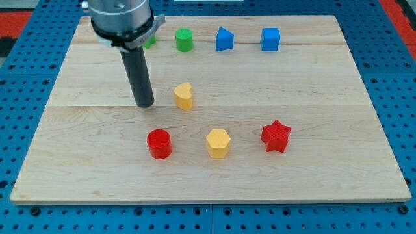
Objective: Move the red circle closer to the yellow heart
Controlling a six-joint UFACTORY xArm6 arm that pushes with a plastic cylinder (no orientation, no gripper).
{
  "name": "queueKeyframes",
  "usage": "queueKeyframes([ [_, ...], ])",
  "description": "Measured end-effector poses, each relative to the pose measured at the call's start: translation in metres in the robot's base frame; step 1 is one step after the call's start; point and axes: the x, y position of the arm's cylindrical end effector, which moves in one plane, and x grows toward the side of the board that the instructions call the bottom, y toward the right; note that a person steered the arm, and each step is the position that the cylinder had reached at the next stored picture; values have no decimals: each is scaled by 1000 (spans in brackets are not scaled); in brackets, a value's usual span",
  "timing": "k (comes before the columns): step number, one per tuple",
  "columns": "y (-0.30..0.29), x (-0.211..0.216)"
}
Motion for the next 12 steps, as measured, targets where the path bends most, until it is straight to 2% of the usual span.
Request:
queueKeyframes([
  [1, 72, 5],
  [3, 40, 59],
  [4, 77, 70],
  [6, 14, 119],
  [8, -89, 119],
  [9, -92, 96],
  [10, -70, 57],
  [11, -72, 58],
  [12, -125, 77],
])
